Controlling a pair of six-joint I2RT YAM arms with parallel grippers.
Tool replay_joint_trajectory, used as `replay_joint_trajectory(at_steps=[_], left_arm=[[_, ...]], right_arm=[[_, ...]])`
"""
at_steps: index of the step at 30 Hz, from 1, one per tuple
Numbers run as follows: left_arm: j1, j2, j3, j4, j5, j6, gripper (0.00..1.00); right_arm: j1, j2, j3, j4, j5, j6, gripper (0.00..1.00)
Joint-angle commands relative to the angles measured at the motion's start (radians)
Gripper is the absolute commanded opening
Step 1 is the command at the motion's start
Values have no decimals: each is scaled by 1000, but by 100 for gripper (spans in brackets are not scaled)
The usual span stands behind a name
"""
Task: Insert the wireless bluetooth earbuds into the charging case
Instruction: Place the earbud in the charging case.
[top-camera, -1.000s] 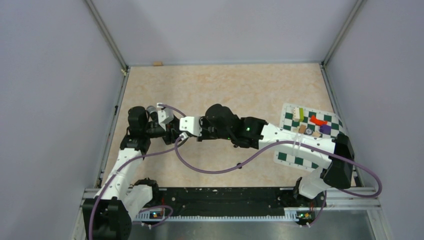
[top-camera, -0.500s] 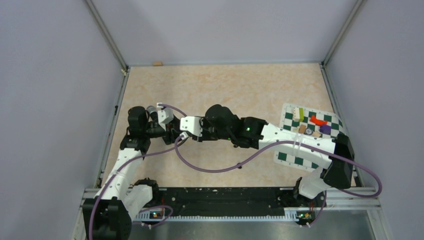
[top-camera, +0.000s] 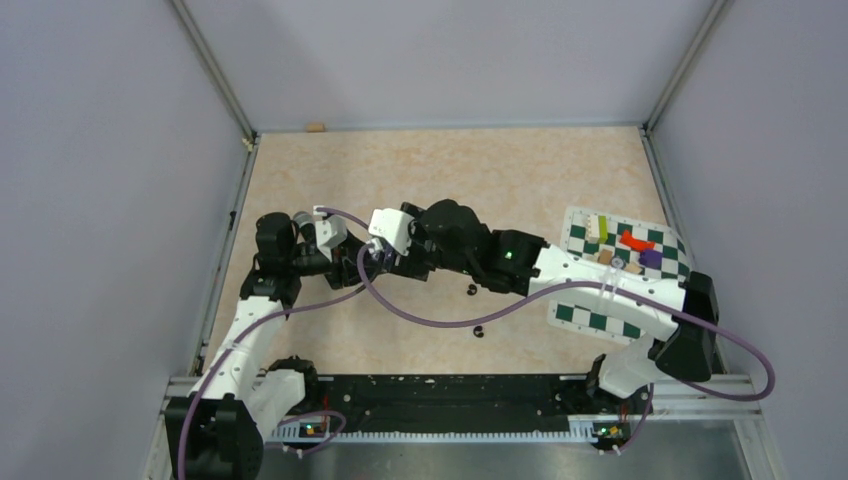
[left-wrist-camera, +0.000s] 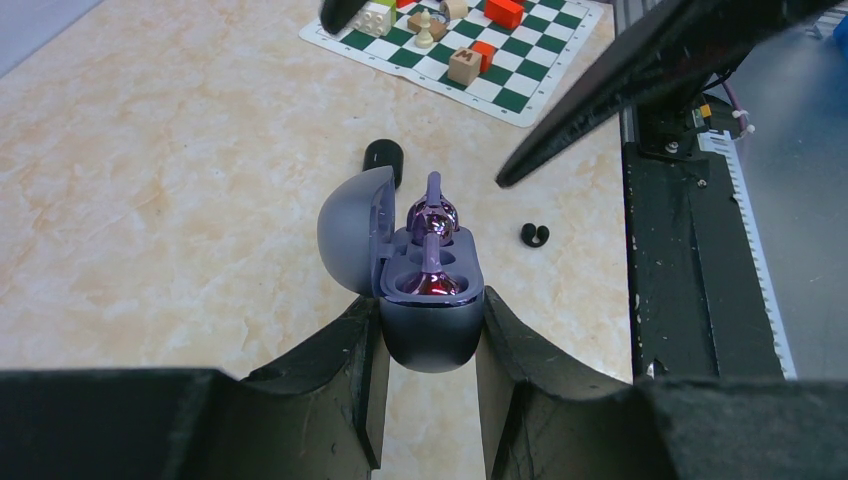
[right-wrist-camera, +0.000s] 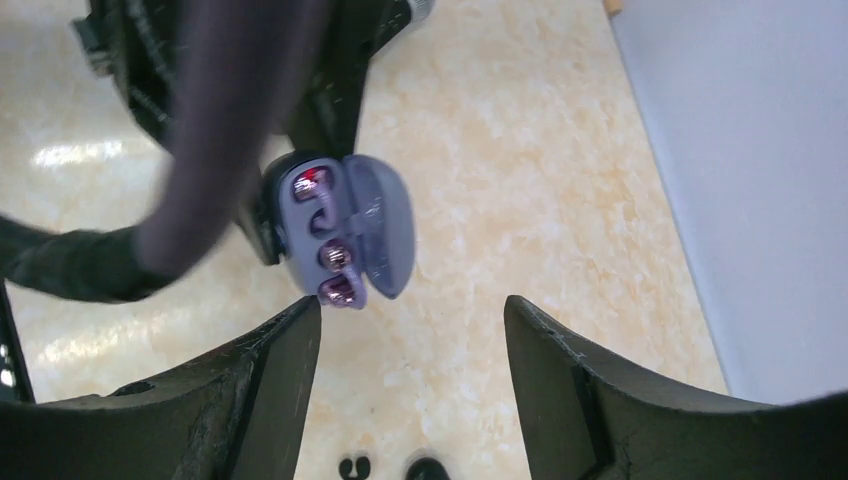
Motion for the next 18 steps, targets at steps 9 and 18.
replay_joint_trajectory(at_steps=[9,18], left_arm=[[-3,-18,10,50,23,1,0],[-2,-21,10,50,23,2,0]], right_arm=[[-39,-30,-19,214,114,192,68],[-39,2,-20,210,79,218,68]])
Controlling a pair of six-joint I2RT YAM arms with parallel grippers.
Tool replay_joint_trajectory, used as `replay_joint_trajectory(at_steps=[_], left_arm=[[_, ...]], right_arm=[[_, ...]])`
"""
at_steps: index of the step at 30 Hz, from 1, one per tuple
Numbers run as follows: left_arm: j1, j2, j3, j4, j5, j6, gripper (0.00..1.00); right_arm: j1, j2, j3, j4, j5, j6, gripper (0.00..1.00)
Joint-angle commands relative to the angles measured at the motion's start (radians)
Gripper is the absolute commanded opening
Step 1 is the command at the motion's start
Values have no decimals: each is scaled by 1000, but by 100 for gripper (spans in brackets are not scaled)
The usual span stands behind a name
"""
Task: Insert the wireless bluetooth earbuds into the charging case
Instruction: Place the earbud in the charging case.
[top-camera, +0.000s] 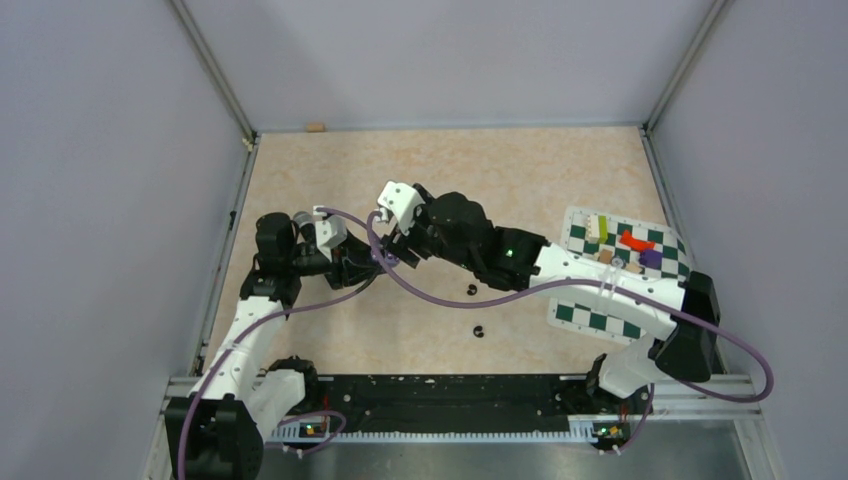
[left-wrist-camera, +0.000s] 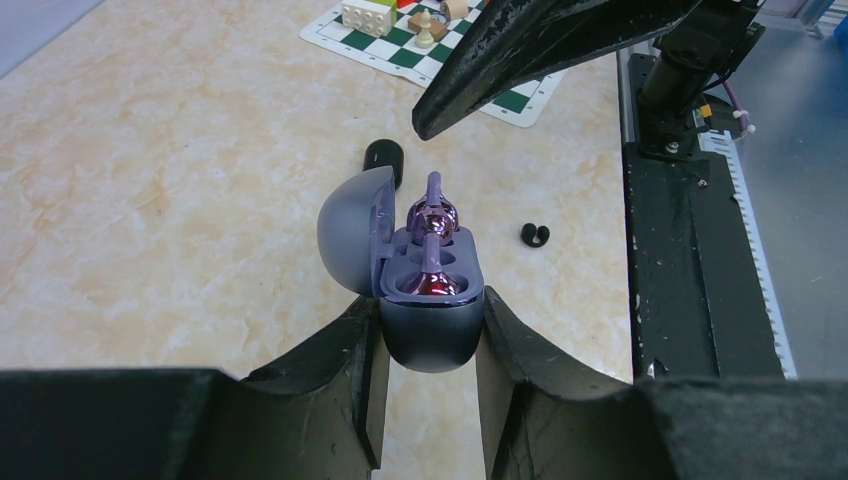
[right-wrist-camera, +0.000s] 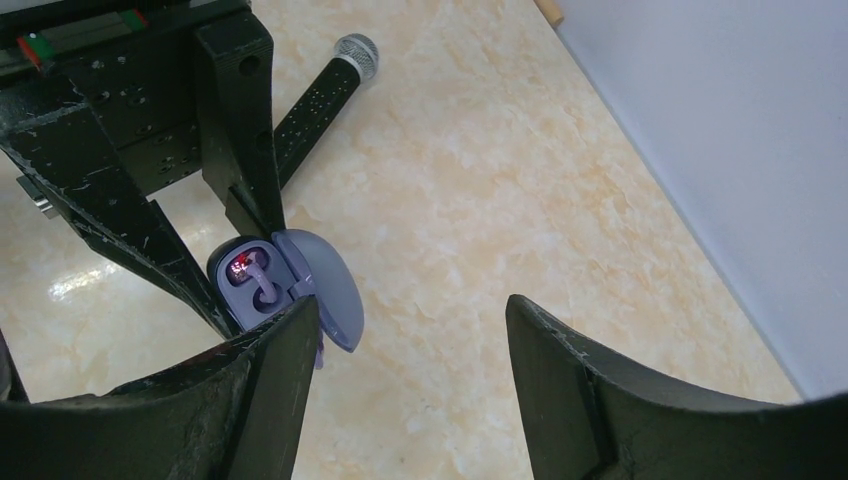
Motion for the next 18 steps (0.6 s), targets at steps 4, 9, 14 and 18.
replay_joint_trajectory(at_steps=[4,9,14,18], left_arm=[[-3,-21,8,50,22,4,0],[-2,-21,8,50,25,4,0],[-3,-23,8,50,24,4,0],[-2,-23,8,50,23,4,0]], right_arm=[[-7,19,3,30,-35,32,69],[-8,36,2,28,-38,28,71],[-7,46,0,26,-47,29,71],[-8,51,-2,25,-49,26,71]])
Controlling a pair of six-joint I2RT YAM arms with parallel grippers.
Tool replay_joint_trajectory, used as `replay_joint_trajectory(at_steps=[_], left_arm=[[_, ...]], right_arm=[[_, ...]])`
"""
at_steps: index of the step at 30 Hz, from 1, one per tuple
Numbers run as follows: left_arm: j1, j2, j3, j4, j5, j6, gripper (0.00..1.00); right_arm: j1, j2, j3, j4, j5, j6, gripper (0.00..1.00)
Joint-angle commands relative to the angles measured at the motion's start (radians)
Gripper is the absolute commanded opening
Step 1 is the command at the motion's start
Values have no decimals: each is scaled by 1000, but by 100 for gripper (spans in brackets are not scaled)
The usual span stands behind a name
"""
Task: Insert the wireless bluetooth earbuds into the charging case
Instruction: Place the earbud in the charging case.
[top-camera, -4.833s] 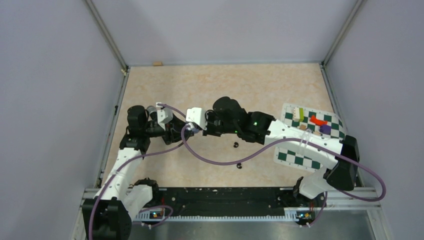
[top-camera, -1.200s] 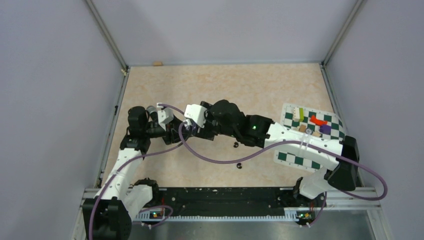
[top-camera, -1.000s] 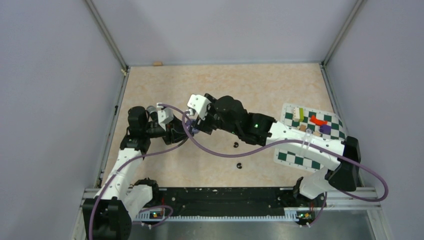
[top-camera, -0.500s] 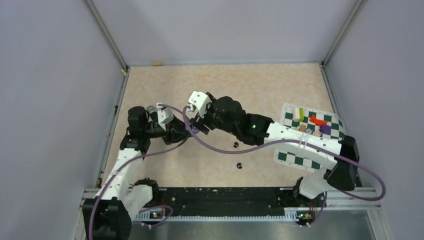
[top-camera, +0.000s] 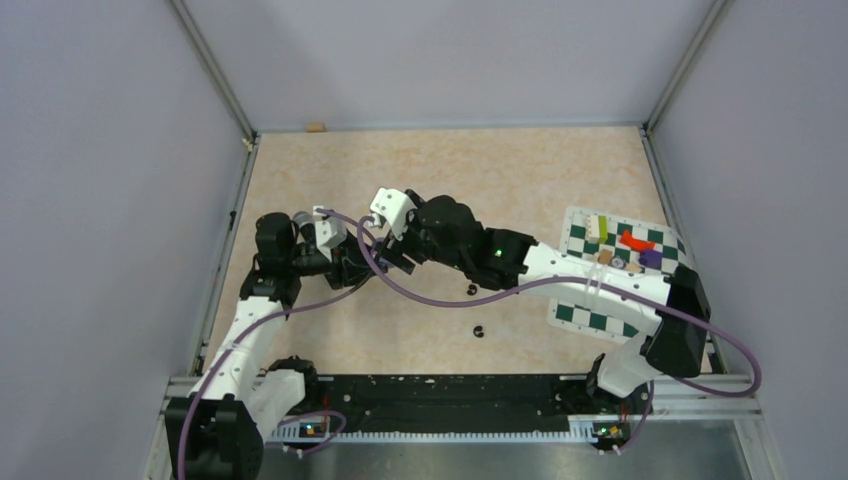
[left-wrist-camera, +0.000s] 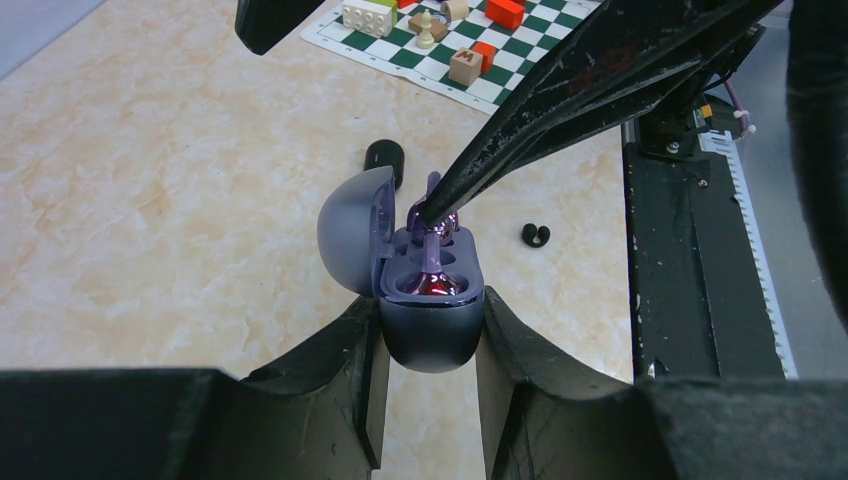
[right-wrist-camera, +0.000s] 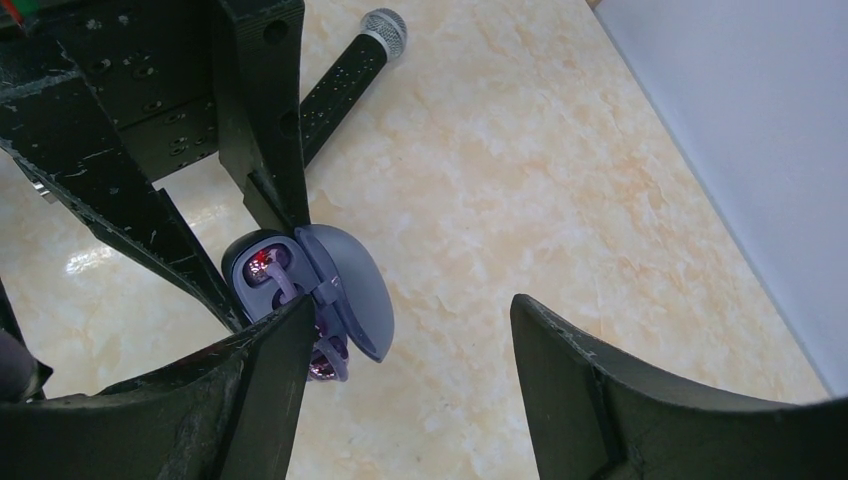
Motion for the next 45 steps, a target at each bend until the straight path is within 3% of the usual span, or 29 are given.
replay_joint_trajectory(at_steps=[1,26,34,45], left_arm=[[-2,-22,7,50,24,4,0],[-4,-24,7,50,24,6,0],[-3,-18,7,50,26,6,0],[-2,-15,11,50,26,1,0]], right_arm=[[-7,4,-1,24,-12,12,71],[-7,19,9,-11,-22,-30,72],[-9,-64,44,-51,-31,-33,72],[-137,-183,10,-7,-42,-15,74]])
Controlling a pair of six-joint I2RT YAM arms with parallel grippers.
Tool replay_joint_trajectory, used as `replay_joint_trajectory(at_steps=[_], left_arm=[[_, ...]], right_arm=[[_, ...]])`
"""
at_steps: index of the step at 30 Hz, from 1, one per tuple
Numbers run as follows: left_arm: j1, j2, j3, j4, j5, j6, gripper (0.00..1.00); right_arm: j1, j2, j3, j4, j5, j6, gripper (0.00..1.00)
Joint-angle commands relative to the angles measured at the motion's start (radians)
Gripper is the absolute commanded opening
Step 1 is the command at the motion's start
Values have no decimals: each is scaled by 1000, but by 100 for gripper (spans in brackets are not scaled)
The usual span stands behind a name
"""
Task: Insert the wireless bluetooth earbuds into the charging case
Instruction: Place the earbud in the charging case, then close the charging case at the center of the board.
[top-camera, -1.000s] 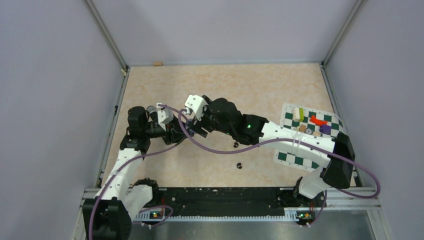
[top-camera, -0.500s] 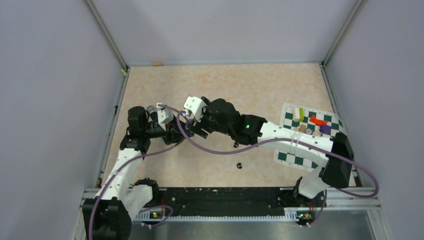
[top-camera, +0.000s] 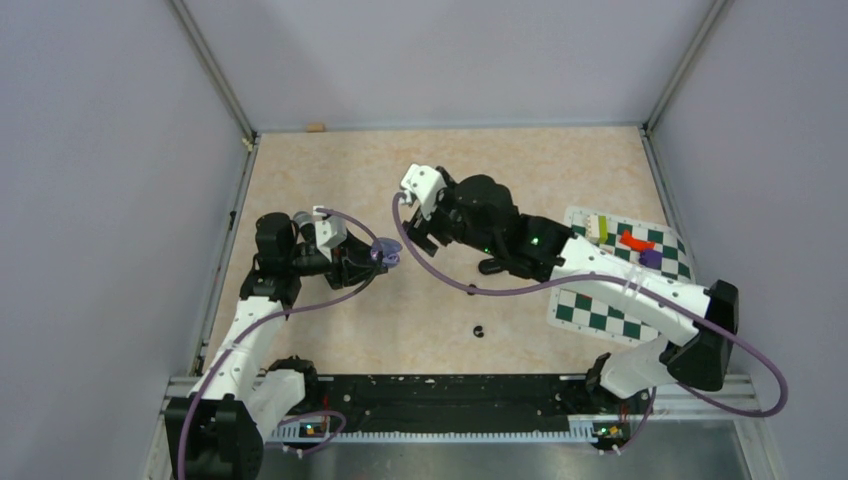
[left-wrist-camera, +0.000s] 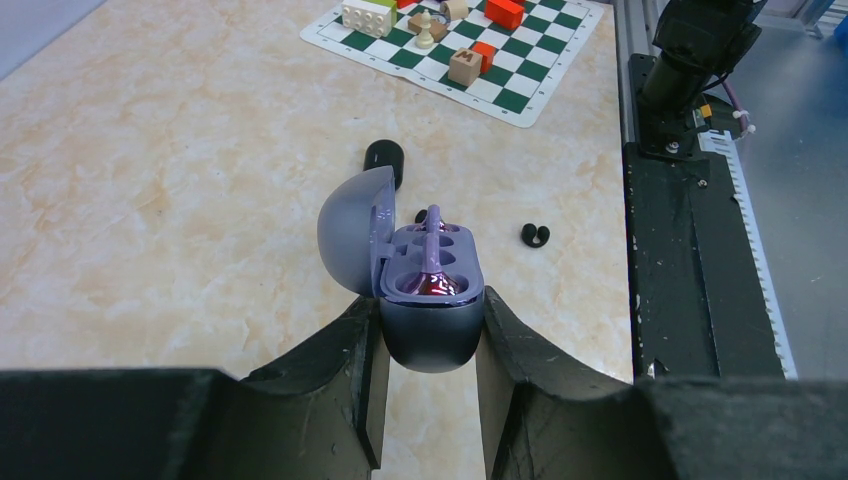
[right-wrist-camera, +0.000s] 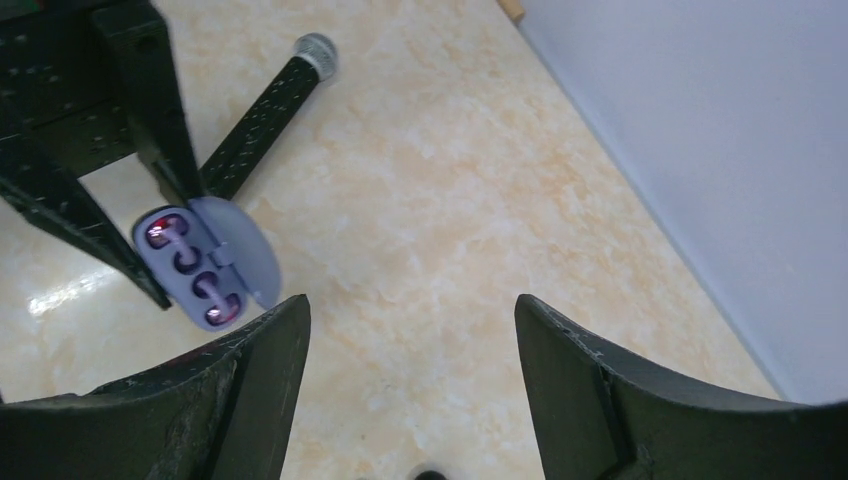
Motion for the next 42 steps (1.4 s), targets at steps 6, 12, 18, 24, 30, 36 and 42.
replay_joint_trajectory(at_steps=[6,12,18,24,30,36,42], left_arm=[[-2,-12,11,50,37,3,0],[-2,-19,12,50,65,-7,0],[-3,-19,13,50,91,-16,0],[-3,-21,10,46,108,-18,0],[-2,-21,12,21,120,2,0],[-3,-16,10,21,122,4,0],[-3,-15,6,21,118,8,0]], right_arm=[[-91,-69,-78,182,29,25,75],[-91,-9,-135,280,75,42,75],[-91,26,-162,330,75,81,75],[-91,49,-156,308,12,90,75],[-91,70,-141,276,-106,107,74],[-91,73,-138,241,-191,106,74],[-91,55,-136,205,-354,98,74]])
